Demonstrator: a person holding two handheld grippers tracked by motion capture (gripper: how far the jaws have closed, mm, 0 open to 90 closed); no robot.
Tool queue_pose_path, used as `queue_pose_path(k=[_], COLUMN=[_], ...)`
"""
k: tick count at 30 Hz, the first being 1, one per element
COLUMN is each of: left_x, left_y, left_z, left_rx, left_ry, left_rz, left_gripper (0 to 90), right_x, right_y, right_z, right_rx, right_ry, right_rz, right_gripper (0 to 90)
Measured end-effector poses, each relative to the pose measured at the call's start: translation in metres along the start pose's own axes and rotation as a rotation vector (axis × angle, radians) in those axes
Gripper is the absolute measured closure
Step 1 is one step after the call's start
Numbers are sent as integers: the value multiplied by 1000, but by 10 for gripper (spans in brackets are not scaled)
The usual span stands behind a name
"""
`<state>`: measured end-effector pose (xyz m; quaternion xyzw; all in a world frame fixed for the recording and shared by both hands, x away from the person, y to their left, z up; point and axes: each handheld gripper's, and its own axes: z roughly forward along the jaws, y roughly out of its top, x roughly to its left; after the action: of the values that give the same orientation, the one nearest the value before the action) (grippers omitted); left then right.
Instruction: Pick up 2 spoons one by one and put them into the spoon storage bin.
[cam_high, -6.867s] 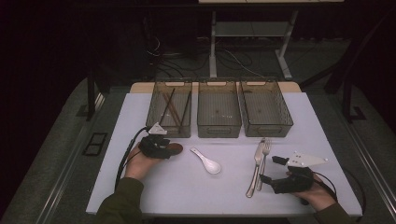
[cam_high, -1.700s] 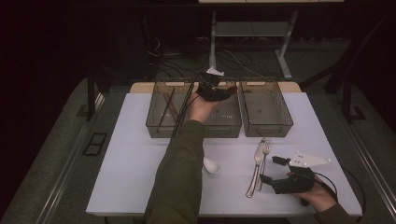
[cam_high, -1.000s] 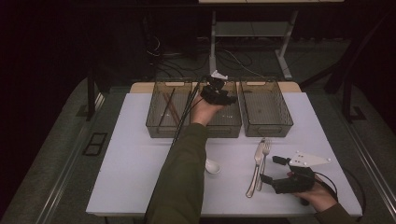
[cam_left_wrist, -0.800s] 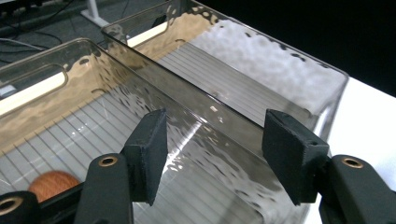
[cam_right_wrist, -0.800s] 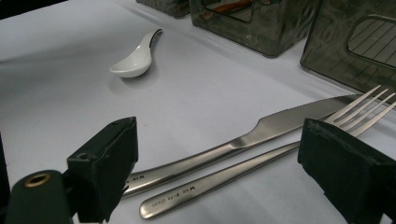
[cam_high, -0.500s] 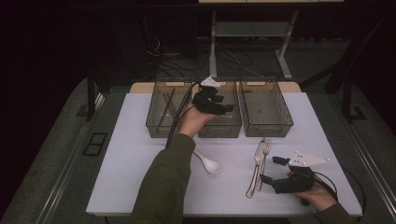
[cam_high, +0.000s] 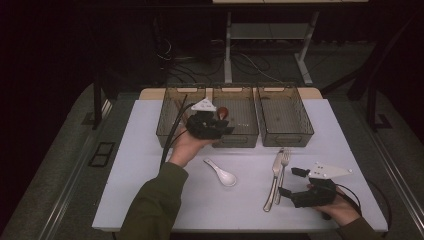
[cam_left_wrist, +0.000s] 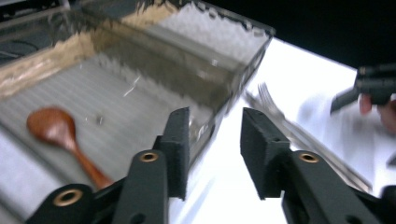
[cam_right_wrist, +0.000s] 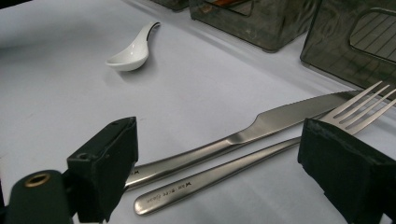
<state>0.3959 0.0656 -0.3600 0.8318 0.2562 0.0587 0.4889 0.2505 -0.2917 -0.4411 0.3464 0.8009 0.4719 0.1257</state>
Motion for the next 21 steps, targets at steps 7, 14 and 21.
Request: queue_pose_path(k=[7, 14, 21], left_x=[-5, -8, -7], left_y=[-33, -60, -75], left_z=[-19, -21, -4], left_rx=[29, 64, 125], left_ry=[0, 29, 37], left_rz=[7, 17, 18], left_gripper=[805, 893, 893], right_x=[-1, -1, -1], right_y=[-1, -1, -1], right_z=[1, 2, 3], right_rx=[1, 5, 14], right_ry=[-12, -13, -9], right_rz=[7, 5, -2], right_gripper=[125, 125, 125])
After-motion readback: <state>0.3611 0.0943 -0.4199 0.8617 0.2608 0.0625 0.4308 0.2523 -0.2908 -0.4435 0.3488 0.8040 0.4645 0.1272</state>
